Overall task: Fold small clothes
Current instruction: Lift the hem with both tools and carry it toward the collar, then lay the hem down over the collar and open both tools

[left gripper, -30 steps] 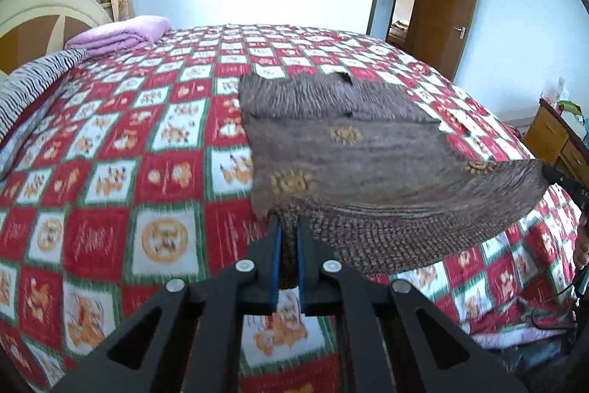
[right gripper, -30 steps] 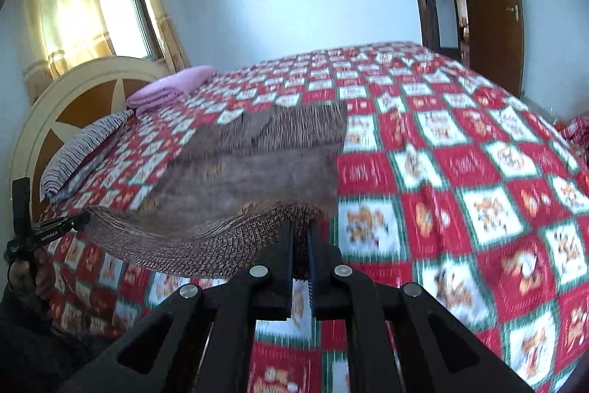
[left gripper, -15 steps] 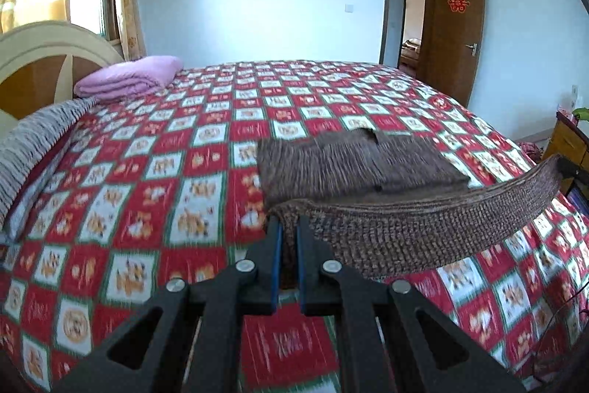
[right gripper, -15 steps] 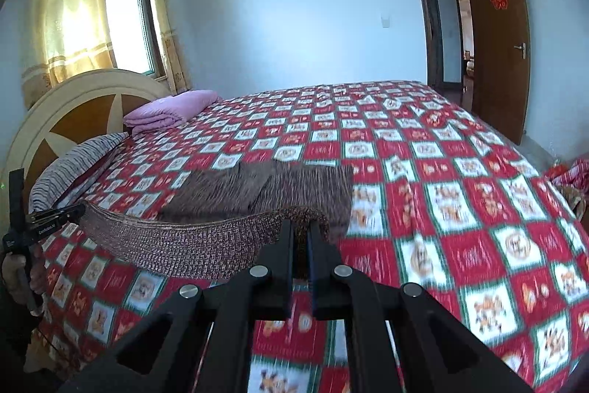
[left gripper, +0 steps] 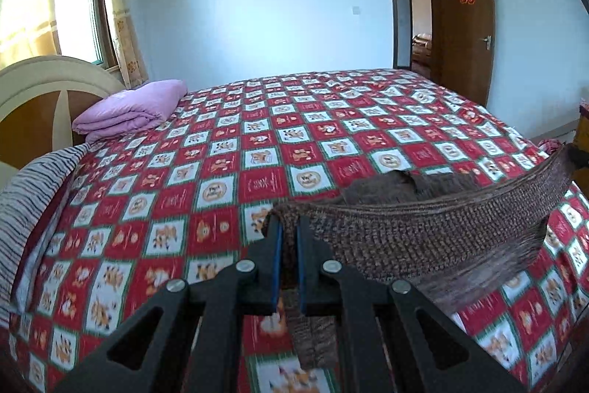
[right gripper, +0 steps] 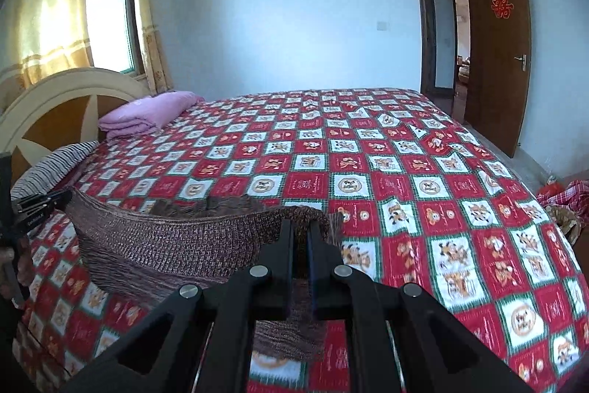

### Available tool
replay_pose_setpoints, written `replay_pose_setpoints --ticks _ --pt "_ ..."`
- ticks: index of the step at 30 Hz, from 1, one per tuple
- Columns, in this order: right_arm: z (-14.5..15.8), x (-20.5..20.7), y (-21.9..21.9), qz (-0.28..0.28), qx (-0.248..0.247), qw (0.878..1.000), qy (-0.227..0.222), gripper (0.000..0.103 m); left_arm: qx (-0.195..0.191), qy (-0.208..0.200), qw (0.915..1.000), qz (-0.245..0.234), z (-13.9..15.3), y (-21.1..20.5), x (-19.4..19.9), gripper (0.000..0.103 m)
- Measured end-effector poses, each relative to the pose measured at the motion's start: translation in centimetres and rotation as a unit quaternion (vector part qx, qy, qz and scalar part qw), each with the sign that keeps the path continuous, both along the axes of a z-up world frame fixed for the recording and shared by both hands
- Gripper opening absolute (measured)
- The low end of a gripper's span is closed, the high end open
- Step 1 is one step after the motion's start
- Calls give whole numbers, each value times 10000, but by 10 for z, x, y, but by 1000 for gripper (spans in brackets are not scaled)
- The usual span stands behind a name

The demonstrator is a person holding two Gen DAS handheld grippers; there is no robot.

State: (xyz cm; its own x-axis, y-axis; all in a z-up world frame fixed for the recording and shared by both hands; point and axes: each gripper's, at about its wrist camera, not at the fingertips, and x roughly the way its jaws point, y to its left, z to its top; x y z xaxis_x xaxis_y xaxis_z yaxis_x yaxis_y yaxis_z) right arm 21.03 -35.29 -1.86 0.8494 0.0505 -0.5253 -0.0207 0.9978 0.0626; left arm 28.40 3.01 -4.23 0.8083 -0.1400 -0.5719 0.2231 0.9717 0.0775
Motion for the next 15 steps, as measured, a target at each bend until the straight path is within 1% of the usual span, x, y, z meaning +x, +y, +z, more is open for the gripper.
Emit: replay_pose_setpoints --ticks 4,7,10,11,13,14,15 --pt "-15 39 -5 -56 28 9996 272 5 201 165 9997 13 -16 -10 34 8" --pt "-38 73 -9 -102 19 9983 575 5 350 396 9986 64 -38 -15 62 8" --pt "-64 104 -10 -136 -39 9962 857 5 575 647 9962 94 -67 -23 90 8" --pt "-76 119 -9 -147 -67 9952 966 5 681 739 9948 135 -79 -27 99 8" --pt "-102 150 -6 -142 -198 9924 1209 5 771 992 9919 183 -101 -34 118 8" --pt "-113 163 -5 -154 -240 9912 1291 6 877 1109 9897 205 -114 -37 127 8" --pt "-123 173 -7 -205 -269 9905 1329 6 998 1183 9876 261 -127 -39 135 11"
